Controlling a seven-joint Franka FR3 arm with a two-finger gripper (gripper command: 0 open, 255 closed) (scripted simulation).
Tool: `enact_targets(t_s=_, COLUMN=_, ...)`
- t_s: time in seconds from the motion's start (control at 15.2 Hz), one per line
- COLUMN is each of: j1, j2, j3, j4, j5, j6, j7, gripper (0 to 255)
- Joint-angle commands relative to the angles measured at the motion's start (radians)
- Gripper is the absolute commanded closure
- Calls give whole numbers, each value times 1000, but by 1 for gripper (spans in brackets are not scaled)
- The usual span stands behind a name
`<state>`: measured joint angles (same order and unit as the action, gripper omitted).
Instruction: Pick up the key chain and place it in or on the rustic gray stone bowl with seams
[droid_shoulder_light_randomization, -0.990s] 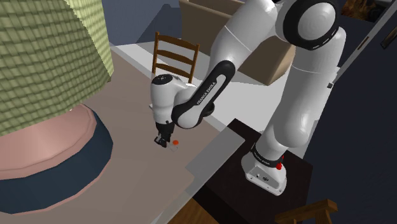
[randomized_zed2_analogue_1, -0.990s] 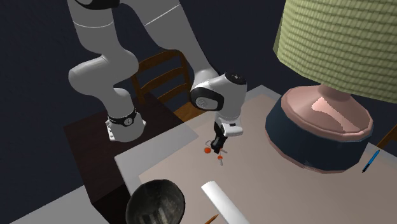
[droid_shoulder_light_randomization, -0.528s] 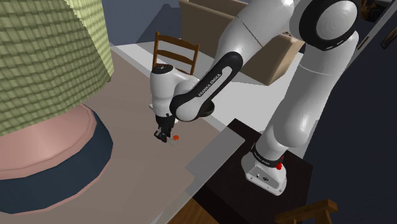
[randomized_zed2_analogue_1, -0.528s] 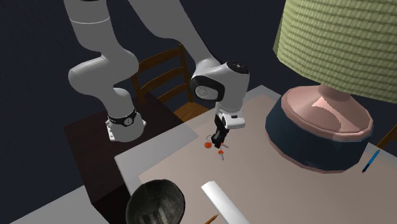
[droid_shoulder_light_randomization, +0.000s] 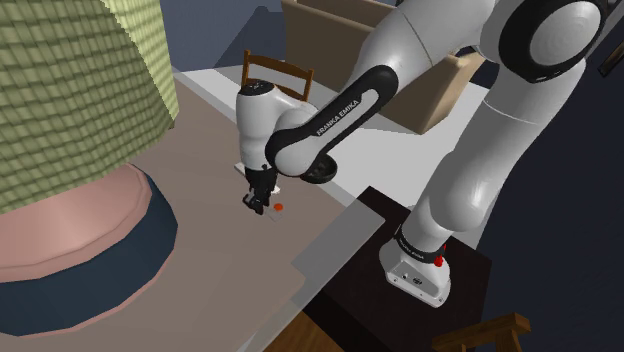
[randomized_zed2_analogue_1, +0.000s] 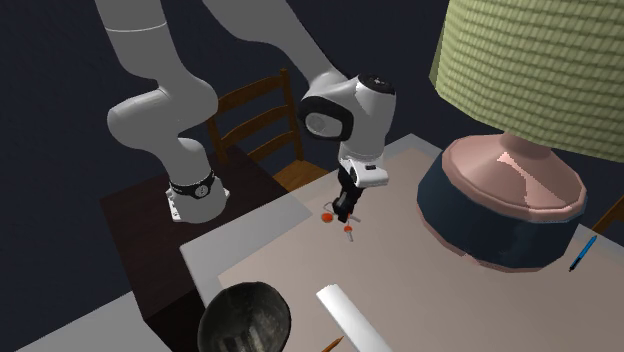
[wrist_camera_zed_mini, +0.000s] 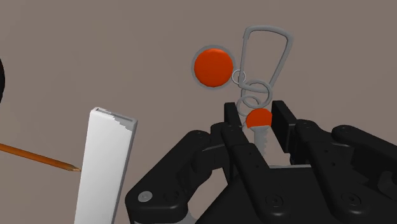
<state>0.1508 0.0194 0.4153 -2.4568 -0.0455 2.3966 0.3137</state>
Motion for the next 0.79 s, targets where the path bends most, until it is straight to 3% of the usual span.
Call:
enact_targets(t_s=0.0, j1=0, j2=-24, j3=1, j4=8, j5=16, j6=-30, j7=-11, gripper=255)
enact_targets(t_s=0.53, j1=3, j2=-103, j3=-1, j4=38, j5=59, j6=-132, j7=-45, gripper=255)
enact_targets(t_s=0.73, j1=-31, j2=-146, j3=-46, j4=-7, j5=67, j6=-127, j7=-131, gripper=255)
